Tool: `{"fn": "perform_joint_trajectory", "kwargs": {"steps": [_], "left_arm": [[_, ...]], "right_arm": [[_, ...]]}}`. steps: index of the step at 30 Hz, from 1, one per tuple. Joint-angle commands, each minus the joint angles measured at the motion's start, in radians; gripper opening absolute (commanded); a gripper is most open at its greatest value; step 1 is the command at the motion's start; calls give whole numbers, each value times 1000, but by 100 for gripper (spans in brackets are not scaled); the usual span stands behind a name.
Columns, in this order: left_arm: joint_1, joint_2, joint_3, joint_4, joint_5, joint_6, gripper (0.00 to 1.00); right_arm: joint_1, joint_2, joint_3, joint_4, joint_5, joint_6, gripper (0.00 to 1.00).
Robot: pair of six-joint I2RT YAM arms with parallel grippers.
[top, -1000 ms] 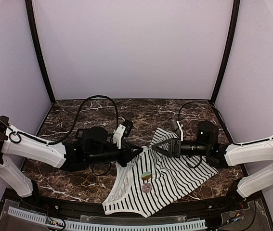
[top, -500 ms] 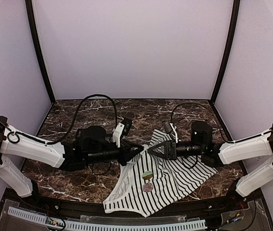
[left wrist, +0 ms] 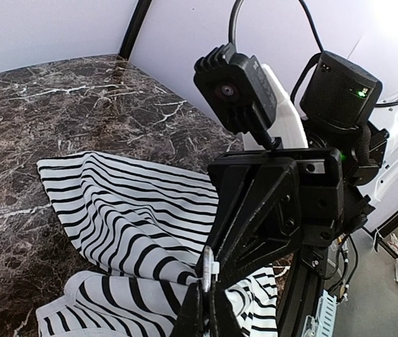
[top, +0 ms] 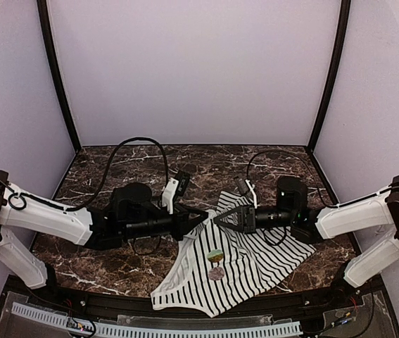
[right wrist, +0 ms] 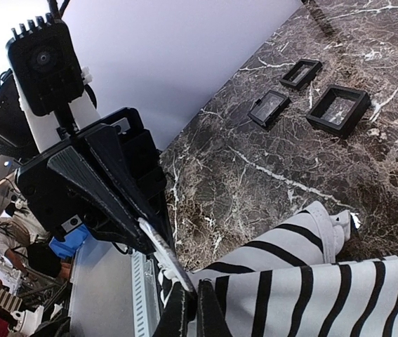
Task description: Remove the brooch from the garment
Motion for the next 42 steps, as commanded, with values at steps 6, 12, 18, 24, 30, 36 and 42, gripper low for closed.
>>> {"fn": "perform_joint_trajectory", "kwargs": {"steps": [6, 12, 18, 24, 30, 36, 42], "left_arm": [[12, -46, -8, -25, 8, -15, 26], [27, -71, 3, -118, 3, -7, 63], [53, -101, 78, -336, 30, 44, 87], [122, -101, 199, -568, 228, 136, 92], [205, -42, 344, -728, 456, 228, 89], [219, 48, 433, -818, 543, 308, 80], [218, 88, 425, -787, 607, 315, 62]], "right_arm": [[11, -43, 53, -125, 34, -67, 0], [10, -129, 102, -357, 80, -183, 0], [9, -169, 193, -625, 123, -301, 0], [11, -169, 270, -777, 141, -370, 0], [30, -137, 323, -834, 164, -399, 0], [63, -107, 365, -850, 186, -395, 0], [80, -100, 379, -855, 189, -389, 0]]}}
